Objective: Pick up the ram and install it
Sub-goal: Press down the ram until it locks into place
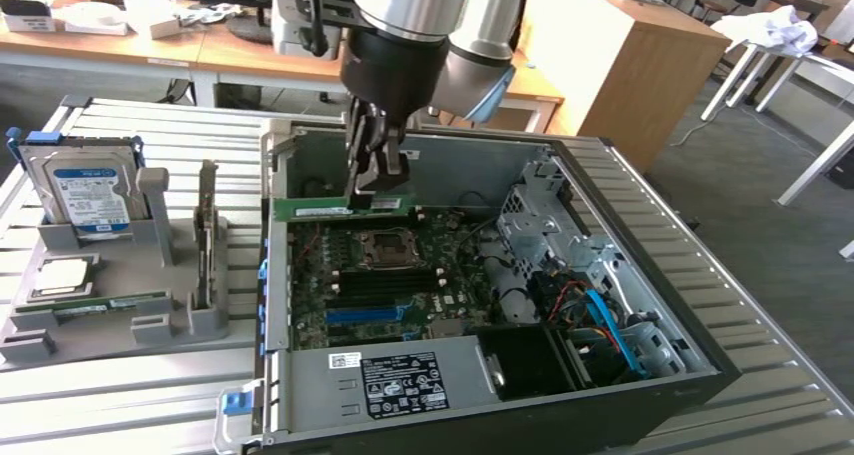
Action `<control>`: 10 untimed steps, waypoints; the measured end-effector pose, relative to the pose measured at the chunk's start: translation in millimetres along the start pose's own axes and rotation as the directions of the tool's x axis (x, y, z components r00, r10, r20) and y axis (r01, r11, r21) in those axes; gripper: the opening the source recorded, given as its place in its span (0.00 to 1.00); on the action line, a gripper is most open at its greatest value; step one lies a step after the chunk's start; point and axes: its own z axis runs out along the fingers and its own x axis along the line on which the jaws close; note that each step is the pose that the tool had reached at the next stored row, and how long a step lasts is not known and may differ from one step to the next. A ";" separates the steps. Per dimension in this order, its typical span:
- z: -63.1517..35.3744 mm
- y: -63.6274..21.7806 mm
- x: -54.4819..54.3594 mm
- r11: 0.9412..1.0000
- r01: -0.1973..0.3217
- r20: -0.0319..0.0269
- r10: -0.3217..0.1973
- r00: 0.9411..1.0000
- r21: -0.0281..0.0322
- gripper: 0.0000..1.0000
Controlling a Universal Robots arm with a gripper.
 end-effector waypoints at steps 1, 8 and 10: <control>0.0 -0.5 0.0 1.000 -0.006 -0.001 0.006 1.000 0.000 0.12; -0.9 -13.5 0.6 1.000 -0.019 -0.005 0.019 1.000 0.000 0.12; -1.2 -18.2 0.8 1.000 -0.021 -0.005 0.021 1.000 0.000 0.12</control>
